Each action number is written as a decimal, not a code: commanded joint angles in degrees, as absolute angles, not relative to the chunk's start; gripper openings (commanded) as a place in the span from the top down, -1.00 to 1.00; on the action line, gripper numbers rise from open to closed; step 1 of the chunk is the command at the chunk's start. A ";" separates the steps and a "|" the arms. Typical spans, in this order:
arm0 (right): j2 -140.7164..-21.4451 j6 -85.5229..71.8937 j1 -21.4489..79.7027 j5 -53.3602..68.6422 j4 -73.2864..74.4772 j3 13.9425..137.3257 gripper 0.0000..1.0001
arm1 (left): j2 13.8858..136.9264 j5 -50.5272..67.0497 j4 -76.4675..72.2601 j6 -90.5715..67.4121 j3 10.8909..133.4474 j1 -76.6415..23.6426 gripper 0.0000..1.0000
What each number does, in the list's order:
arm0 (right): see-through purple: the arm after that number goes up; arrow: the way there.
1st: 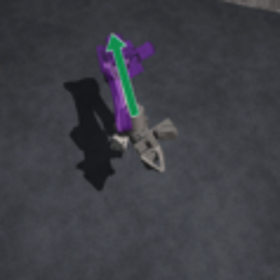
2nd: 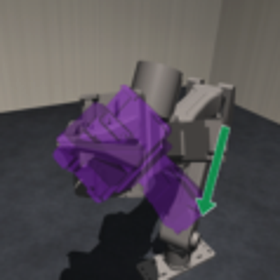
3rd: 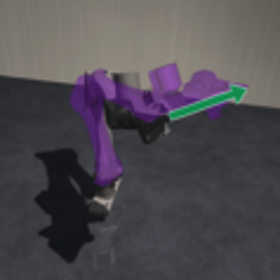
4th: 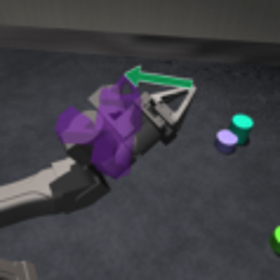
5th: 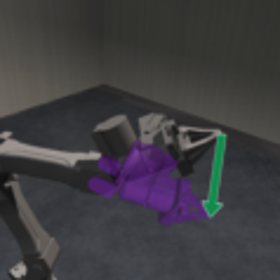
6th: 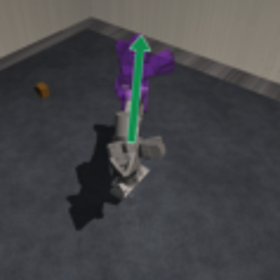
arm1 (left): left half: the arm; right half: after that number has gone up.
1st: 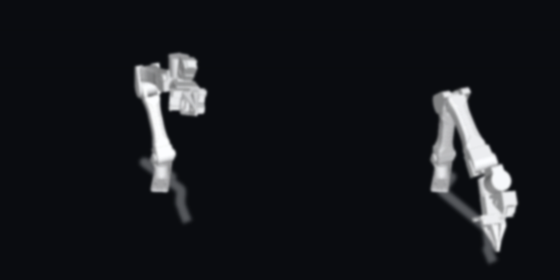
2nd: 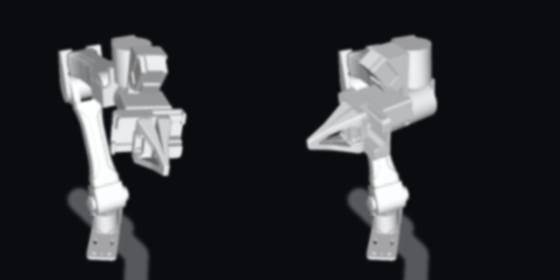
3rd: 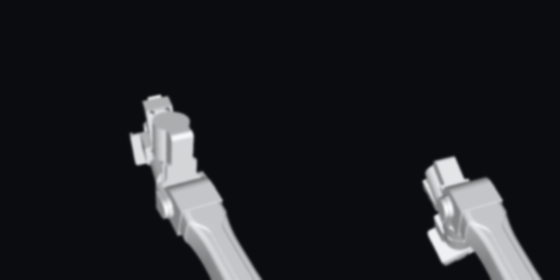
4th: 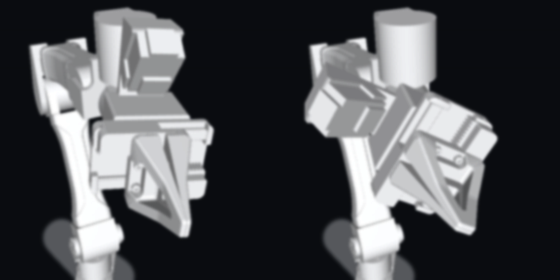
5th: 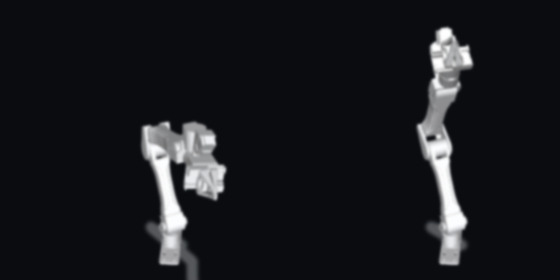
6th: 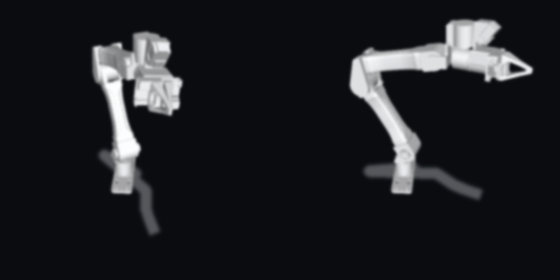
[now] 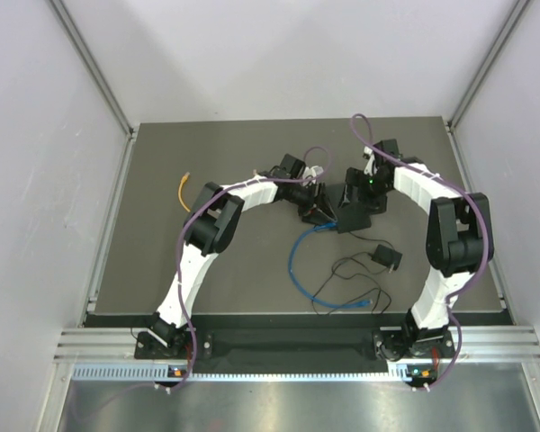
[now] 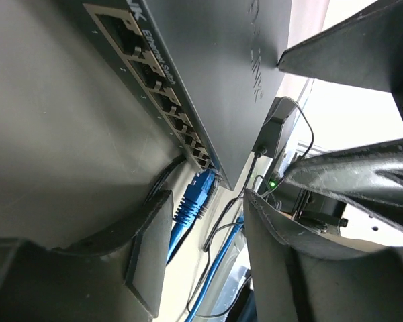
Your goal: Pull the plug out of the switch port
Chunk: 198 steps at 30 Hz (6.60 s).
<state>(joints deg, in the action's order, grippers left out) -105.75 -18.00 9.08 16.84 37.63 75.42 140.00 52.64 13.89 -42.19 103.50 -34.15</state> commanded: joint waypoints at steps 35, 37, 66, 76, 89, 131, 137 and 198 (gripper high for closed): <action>-105.55 -15.03 8.61 5.98 39.64 73.65 -0.55 | 139.57 51.06 10.11 -42.89 101.16 -34.01 0.14; -105.99 -14.94 8.61 6.06 39.55 73.83 -0.54 | 139.66 51.06 10.11 -42.98 101.16 -34.10 0.14; -107.14 -17.93 9.23 15.56 35.86 71.10 -0.38 | 140.36 49.39 12.92 -41.13 102.48 -35.07 0.22; -107.75 -17.84 10.99 14.41 36.65 72.33 -0.37 | 141.77 47.20 17.40 -41.04 105.82 -35.60 0.26; -108.37 -17.49 13.27 12.48 37.61 73.39 -0.37 | 143.26 44.91 21.62 -39.90 107.93 -35.86 0.91; -108.81 -16.17 13.45 11.60 37.88 72.51 -0.22 | 136.85 52.99 6.60 -39.72 96.33 -33.57 0.45; -108.98 -15.91 13.36 11.60 37.97 72.51 -0.22 | 135.70 56.51 1.15 -38.59 92.30 -33.31 0.40; -98.34 -8.79 28.39 -5.27 41.92 70.57 -0.53 | 143.00 51.33 23.20 -30.94 101.25 -31.82 1.00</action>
